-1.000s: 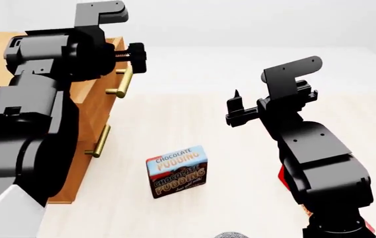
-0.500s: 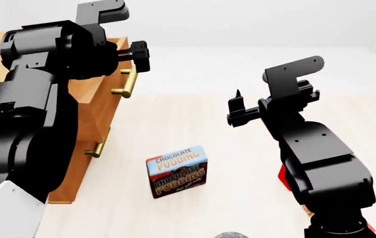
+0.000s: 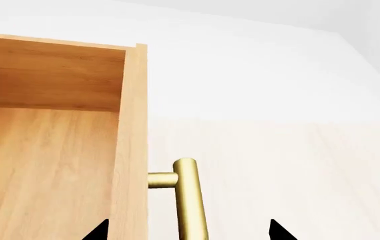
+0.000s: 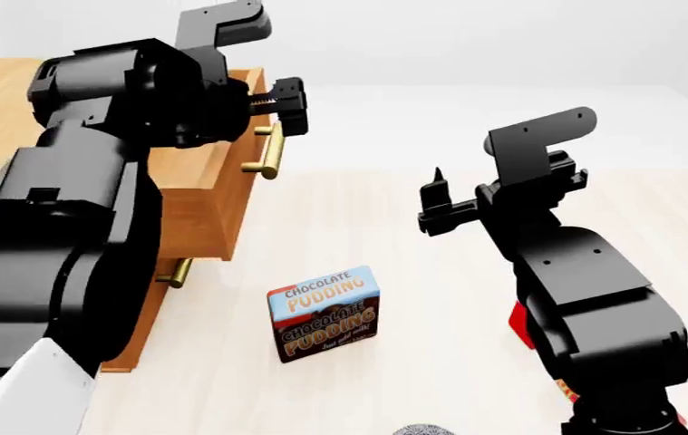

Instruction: Put the bowl in the top drawer of the cabinet.

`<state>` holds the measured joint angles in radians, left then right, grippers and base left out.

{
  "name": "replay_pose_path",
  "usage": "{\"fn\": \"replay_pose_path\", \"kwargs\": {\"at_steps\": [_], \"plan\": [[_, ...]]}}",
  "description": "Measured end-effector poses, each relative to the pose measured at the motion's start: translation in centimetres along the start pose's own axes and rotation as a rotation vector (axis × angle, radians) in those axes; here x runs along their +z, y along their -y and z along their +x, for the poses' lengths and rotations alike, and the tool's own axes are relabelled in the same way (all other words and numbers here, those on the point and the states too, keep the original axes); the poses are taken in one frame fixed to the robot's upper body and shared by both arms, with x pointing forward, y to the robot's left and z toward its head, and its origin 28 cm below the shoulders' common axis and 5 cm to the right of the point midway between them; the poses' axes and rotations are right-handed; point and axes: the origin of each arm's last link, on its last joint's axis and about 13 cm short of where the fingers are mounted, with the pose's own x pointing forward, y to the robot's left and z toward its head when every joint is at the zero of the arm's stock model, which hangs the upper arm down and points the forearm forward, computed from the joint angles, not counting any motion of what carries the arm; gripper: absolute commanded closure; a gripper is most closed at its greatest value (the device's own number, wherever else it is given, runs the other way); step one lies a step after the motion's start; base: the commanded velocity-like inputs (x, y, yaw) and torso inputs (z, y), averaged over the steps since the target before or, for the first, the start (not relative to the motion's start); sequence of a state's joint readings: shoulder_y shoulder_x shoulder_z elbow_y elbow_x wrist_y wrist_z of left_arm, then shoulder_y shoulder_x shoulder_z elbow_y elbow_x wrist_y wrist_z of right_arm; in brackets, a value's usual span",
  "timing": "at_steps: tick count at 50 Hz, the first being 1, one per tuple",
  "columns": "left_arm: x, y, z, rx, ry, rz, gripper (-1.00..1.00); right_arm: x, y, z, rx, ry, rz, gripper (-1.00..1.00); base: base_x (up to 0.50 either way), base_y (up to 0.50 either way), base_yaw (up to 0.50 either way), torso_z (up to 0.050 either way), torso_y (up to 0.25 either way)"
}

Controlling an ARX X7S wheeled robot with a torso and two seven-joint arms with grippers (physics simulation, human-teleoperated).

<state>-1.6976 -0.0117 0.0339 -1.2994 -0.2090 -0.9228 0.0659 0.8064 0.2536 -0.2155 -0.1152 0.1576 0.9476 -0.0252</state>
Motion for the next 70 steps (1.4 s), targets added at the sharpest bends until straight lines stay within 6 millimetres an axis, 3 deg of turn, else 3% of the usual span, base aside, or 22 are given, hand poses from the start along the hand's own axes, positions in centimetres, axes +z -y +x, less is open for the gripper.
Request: {"fn": "replay_pose_path", "kwargs": {"at_steps": [20, 43, 70], "plan": [[-1.4, 2.2, 1.0, -0.107, -0.029, -0.004, -1.00, -0.3, 0.2, -0.1, 0.001, -0.005, 0.005, -1.00, 0.00, 0.00, 0.00, 0.000, 0.000], [-1.7, 3.5, 1.2, -0.094, -0.017, 0.064, -1.00, -1.0, 0.5, 0.1, -0.006, -0.023, 0.012, -1.00, 0.00, 0.00, 0.00, 0.000, 0.000], [-2.7, 4.6, -0.1, -0.054, 0.010, 0.071, -1.00, -1.9, 1.1, 0.5, -0.026, -0.054, 0.031, -1.00, 0.00, 0.00, 0.00, 0.000, 0.000]]}}
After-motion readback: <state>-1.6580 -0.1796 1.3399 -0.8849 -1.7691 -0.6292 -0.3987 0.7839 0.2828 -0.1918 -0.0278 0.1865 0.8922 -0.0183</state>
